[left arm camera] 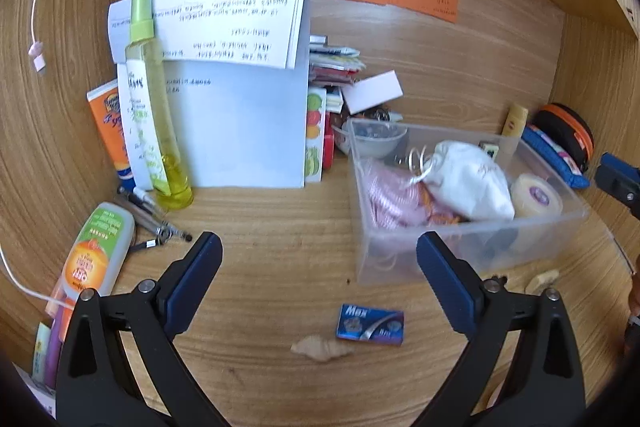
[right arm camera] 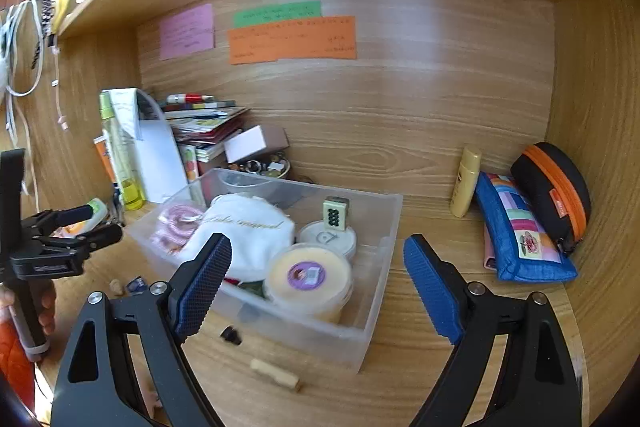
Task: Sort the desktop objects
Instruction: 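Withdraw both grippers from the box toward the blue Max blade box, then grasp the blue Max blade box with the left gripper while the right gripper grasps the beige wooden block, then lift the blade box and block and carry both over the clear box, then lower the blade box and block into the clear box and open both grippers, then move the left gripper to the spiral shell while the right gripper reaches the small black piece, then grasp the spiral shell with the left gripper while the right gripper grasps the small black piece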
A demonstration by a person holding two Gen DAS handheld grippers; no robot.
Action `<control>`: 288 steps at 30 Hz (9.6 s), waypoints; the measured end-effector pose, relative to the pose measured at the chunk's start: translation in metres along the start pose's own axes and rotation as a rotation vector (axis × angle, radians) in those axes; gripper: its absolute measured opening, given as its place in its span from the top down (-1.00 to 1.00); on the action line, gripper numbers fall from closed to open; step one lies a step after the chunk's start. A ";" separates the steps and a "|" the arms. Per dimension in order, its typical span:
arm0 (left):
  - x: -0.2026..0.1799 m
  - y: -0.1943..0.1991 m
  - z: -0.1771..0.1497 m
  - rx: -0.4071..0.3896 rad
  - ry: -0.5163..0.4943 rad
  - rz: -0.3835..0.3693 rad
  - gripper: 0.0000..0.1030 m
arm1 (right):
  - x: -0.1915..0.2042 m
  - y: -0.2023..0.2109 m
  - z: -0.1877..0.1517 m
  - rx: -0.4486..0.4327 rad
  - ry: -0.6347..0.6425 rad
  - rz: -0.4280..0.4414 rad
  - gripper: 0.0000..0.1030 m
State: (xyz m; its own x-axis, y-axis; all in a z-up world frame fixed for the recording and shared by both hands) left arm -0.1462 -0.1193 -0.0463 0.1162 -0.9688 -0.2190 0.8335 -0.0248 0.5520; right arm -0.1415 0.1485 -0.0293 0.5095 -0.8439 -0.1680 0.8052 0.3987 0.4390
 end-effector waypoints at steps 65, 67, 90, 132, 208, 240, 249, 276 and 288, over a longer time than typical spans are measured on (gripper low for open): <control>-0.039 -0.037 -0.053 0.354 -0.172 -0.084 -0.20 | 0.026 -0.062 -0.078 0.391 -0.116 0.255 0.29; -0.040 -0.038 -0.053 0.353 -0.186 -0.074 -0.15 | 0.025 -0.061 -0.077 0.388 -0.125 0.260 0.30; -0.025 -0.020 -0.039 0.253 -0.050 -0.106 0.10 | 0.022 -0.037 -0.065 0.253 -0.141 0.300 0.30; -0.066 0.035 0.010 -0.003 -0.100 -0.183 0.10 | 0.012 0.009 -0.020 0.053 -0.066 0.269 0.30; -0.080 -0.065 0.052 0.051 -0.172 -0.076 -0.83 | -0.032 -0.114 0.007 0.190 -0.061 0.087 -0.24; -0.016 0.024 0.031 -0.048 -0.078 -0.052 -0.96 | 0.001 -0.027 0.008 0.082 -0.059 0.118 -0.60; 0.005 0.026 0.000 0.027 -0.077 -0.035 -0.96 | 0.028 -0.016 -0.010 0.114 -0.015 0.157 -0.60; 0.009 -0.003 -0.058 0.297 -0.173 -0.080 -0.59 | 0.064 -0.065 -0.065 0.387 0.052 0.332 -0.34; 0.004 -0.013 -0.060 0.353 -0.188 -0.118 -0.07 | 0.078 -0.079 -0.063 0.425 0.124 0.361 0.02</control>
State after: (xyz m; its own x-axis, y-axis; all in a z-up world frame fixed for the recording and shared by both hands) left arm -0.1244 -0.1086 -0.1029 -0.0966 -0.9816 -0.1649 0.5947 -0.1897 0.7812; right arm -0.1461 0.0735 -0.1330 0.7820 -0.6225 -0.0321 0.3934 0.4529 0.8001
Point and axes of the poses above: each gripper's, at about its wrist camera, not at the fingertips, and y roughly against the way its jaws point, x to its left, z to its top, the point moved 4 cm from there along -y, roughly the way its jaws point, and after that the axes turned 11 degrees about y, right-handed, at the moved point
